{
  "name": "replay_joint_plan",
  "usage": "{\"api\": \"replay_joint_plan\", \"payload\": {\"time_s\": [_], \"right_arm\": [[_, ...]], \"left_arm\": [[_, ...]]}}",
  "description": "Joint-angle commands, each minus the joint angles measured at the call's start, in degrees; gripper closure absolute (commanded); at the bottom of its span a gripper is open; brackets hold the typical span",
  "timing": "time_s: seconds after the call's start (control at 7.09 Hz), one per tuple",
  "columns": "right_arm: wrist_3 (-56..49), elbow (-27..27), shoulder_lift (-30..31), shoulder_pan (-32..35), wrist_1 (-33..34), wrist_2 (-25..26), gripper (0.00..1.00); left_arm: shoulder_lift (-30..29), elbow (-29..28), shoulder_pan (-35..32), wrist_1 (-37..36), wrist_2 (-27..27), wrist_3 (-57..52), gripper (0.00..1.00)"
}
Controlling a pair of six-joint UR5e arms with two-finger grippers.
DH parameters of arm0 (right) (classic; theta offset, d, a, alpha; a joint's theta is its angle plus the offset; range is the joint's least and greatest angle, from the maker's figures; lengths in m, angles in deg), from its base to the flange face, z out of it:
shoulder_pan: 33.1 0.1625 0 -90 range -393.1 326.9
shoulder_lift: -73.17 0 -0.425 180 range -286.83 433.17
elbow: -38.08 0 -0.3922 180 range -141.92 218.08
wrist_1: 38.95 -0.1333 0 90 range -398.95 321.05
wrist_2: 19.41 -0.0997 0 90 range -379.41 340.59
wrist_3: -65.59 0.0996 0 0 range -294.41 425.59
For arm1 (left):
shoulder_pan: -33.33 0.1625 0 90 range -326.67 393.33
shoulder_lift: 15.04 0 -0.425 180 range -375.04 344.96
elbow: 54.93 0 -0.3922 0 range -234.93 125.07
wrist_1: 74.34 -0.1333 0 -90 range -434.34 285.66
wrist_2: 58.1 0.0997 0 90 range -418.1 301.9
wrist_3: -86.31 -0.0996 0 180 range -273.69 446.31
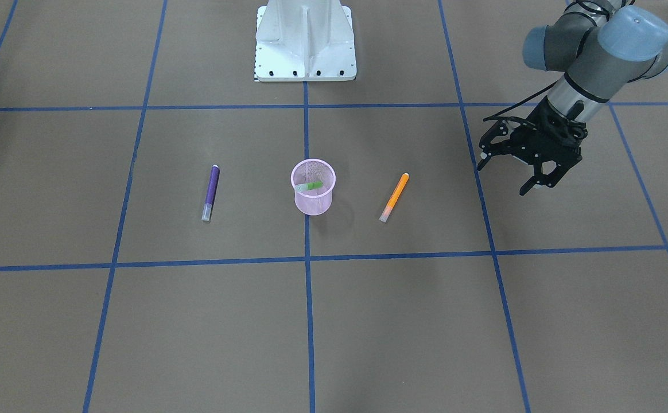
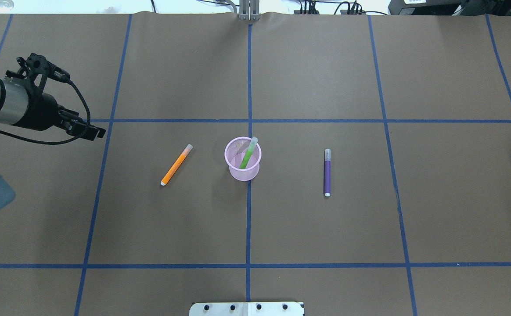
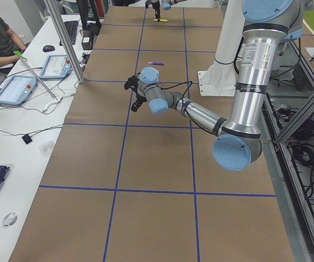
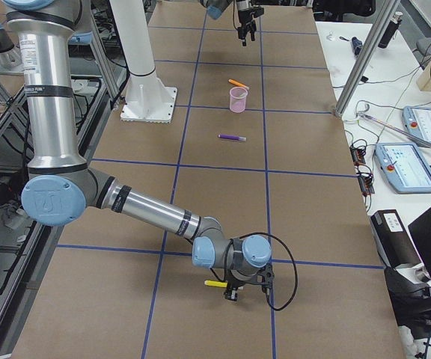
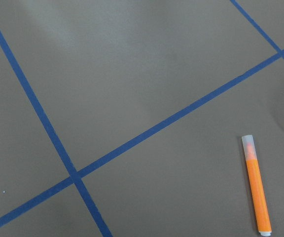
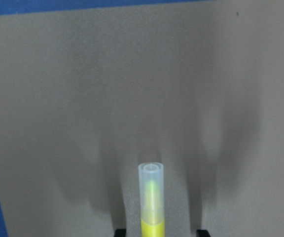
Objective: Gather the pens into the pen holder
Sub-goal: 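Grasp the yellow marker with the right gripper and lift it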
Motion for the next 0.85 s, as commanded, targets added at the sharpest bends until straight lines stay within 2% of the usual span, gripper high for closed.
{"api": "replay_joint_plan", "payload": {"time_s": [0.0, 0.28, 0.7], "right_arm": [[0.1, -0.3, -0.1, 0.0, -0.1, 0.0, 0.55], [0.1, -0.4, -0.1, 0.0, 0.0, -0.1, 1.00], [0.1, -0.3, -0.9, -0.1, 0.1, -0.4, 1.00]], "left_arm": [[0.0, 0.0, 0.0, 0.0, 0.1, 0.0, 0.01], [0.4, 0.1, 0.1, 0.2, 0.0, 0.0, 0.01], [0.4, 0.3, 0.0, 0.2, 0.0, 0.0, 0.01]]}}
